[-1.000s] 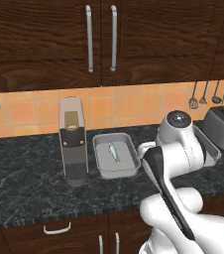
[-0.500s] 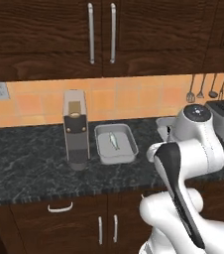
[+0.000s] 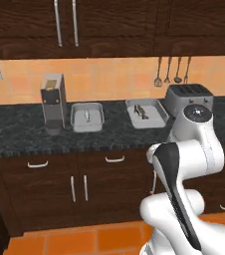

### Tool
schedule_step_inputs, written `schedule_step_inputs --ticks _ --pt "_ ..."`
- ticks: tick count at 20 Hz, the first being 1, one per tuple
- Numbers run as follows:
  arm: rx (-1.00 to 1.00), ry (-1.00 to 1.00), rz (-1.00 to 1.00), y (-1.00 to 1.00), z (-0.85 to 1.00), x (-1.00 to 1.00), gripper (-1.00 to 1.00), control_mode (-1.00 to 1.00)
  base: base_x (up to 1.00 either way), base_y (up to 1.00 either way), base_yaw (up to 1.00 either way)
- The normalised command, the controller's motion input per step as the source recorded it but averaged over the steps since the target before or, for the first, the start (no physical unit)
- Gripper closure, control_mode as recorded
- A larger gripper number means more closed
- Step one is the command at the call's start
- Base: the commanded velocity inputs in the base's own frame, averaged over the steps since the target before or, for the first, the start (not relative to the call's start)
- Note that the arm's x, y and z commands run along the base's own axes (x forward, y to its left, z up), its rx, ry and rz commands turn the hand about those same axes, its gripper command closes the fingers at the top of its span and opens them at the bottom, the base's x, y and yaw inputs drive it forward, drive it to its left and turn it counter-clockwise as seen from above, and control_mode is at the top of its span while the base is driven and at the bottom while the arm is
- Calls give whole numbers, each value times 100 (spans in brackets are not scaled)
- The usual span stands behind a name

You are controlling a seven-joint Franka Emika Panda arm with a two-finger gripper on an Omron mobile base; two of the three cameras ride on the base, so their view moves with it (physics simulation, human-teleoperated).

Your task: Place one lemon wedge and one fish in each tupperware on the nearby counter, to pack two identical lunches.

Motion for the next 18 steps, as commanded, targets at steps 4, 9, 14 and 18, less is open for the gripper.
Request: schedule_step_inputs --ticks 4,9,14,18 --pt "0 0 0 0 0 0 -100 100 -93 -100 0" --pt "0 0 0 0 0 0 -100 100 -36 -100 -1" --pt "0 0 0 0 0 0 -100 100 -8 -100 0" --pt "0 0 0 0 0 0 -100 100 0 -100 0"
